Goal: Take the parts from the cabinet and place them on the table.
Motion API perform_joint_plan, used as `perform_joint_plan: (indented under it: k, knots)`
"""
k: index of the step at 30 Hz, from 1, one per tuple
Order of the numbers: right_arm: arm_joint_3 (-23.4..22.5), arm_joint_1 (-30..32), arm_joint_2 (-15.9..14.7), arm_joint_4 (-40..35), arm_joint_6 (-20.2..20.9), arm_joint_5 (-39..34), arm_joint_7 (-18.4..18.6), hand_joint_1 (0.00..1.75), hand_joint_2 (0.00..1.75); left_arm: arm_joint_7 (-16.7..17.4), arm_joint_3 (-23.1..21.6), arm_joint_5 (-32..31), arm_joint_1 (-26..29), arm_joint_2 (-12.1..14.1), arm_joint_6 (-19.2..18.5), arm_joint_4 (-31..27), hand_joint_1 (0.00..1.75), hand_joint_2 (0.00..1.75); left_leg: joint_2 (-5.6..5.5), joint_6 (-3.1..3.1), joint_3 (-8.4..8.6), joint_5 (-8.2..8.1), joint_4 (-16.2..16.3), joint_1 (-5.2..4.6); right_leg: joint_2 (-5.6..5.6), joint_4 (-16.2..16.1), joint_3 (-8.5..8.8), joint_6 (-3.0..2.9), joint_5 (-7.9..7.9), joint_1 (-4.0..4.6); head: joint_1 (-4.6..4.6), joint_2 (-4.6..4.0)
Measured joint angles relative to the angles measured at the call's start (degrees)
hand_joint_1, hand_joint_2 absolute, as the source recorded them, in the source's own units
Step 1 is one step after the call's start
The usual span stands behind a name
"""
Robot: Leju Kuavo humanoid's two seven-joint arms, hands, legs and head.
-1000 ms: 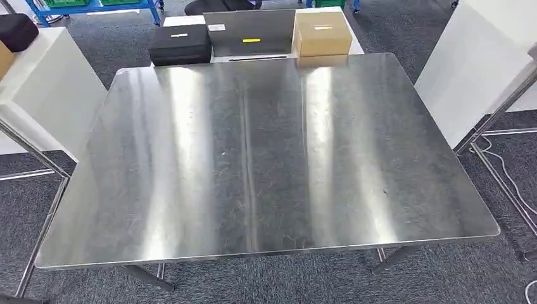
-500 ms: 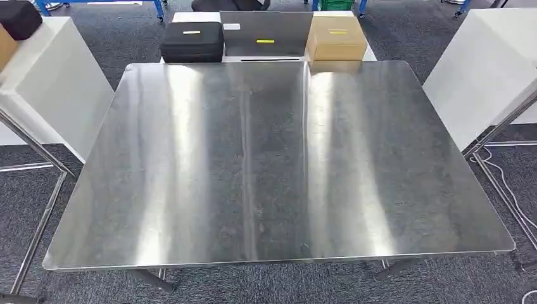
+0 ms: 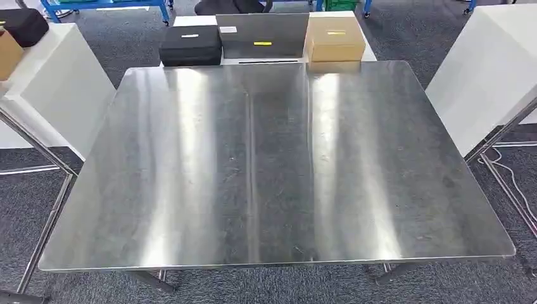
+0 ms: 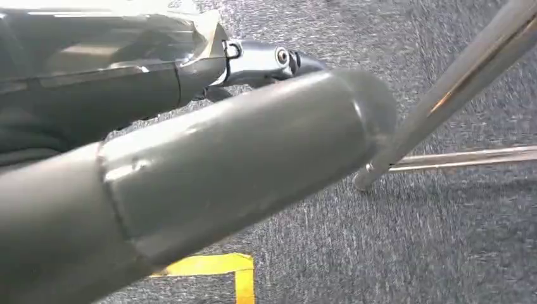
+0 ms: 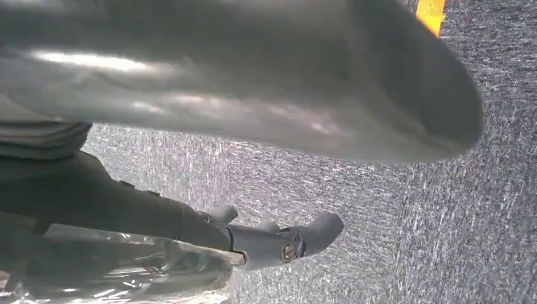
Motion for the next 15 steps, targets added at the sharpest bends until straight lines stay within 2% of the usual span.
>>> perform_joint_plan:
  k: [1,2,3,5,6,8,10,11,12,15]
  knots:
    - [0.0,0.0,0.0,0.0,0.1,0.0,0.0,0.0,0.0,0.0,0.0,0.0,0.1,0.0,0.0,0.0,0.0,0.0,0.06,-0.11,-1.2,-0.25,2.1,0.11,0.0,0.0,0.01,0.01,-0.01,0.0,0.02,0.0]
    - [0.0,0.1,0.1,0.0,0.1,0.0,0.1,0.0,0.0,0.1,0.0,0.0,0.1,0.0,0.0,0.0,0.0,0.0,0.14,-0.17,-1.14,1.09,1.4,0.27,0.0,0.0,0.07,-0.01,-0.05,-0.01,0.04,0.0]
    - [0.0,0.1,0.1,0.0,0.1,0.0,0.2,0.0,0.0,0.1,0.0,0.0,0.1,0.0,0.0,0.0,0.0,0.0,0.32,-0.16,0.29,3.52,-1.9,0.36,0.01,0.0,0.19,-0.03,-0.1,-0.02,-0.02,0.0]
    - [0.2,0.1,0.2,0.0,0.2,0.0,0.2,0.0,0.0,0.1,0.0,0.1,-0.1,0.0,0.0,0.0,0.0,0.0,0.63,0.11,5.34,8.49,-12.0,0.49,0.04,0.0,0.58,0.31,-0.37,-0.06,-0.02,0.0]
    - [0.4,0.1,0.2,0.0,0.2,0.0,0.2,0.0,0.0,0.2,0.0,0.1,-0.2,0.0,0.0,0.0,0.0,0.0,0.98,0.3,6.9,8.29,-15.1,0.18,0.02,0.1,0.64,0.7,-0.62,0.5,0.07,0.0]
    - [0.6,0.0,0.2,0.0,0.2,0.0,0.2,0.0,0.0,0.2,0.0,0.1,-0.2,0.0,0.0,0.0,0.0,0.0,0.59,0.77,6.73,8.42,-15.0,-0.03,-0.01,0.1,0.56,1.13,-0.71,0.55,0.22,0.0]
    - [0.9,0.0,0.1,0.0,0.2,0.0,0.2,0.0,0.0,0.2,0.0,0.3,-0.1,0.0,0.0,0.0,0.0,0.0,0.35,1.64,7.04,8.59,-15.6,-0.49,-0.2,-0.7,0.93,2.07,-0.51,0.53,0.09,0.0]
    - [0.9,0.0,0.1,0.0,0.2,0.0,0.2,0.0,0.0,0.3,0.0,0.3,-0.1,0.0,0.0,0.0,0.0,0.0,0.31,1.26,7.26,9.1,-16.2,-0.44,-0.33,-0.6,0.69,1.11,-0.96,1.05,0.22,0.0]
    - [1.0,0.0,0.1,0.0,0.2,0.0,0.2,0.0,0.0,0.3,0.0,0.3,-0.2,0.0,0.0,0.0,0.0,0.0,0.24,1.34,7.3,9.07,-16.2,-0.57,-0.35,-0.9,0.8,0.77,-0.62,0.85,0.28,0.0]
    - [1.2,0.0,0.0,0.0,0.2,0.0,0.2,0.0,0.0,0.5,0.0,0.4,-0.1,0.0,0.0,0.0,0.0,0.0,0.18,1.64,7.29,9.0,-16.1,-0.96,-0.42,-1.1,0.98,0.81,-0.57,0.78,0.28,0.0]
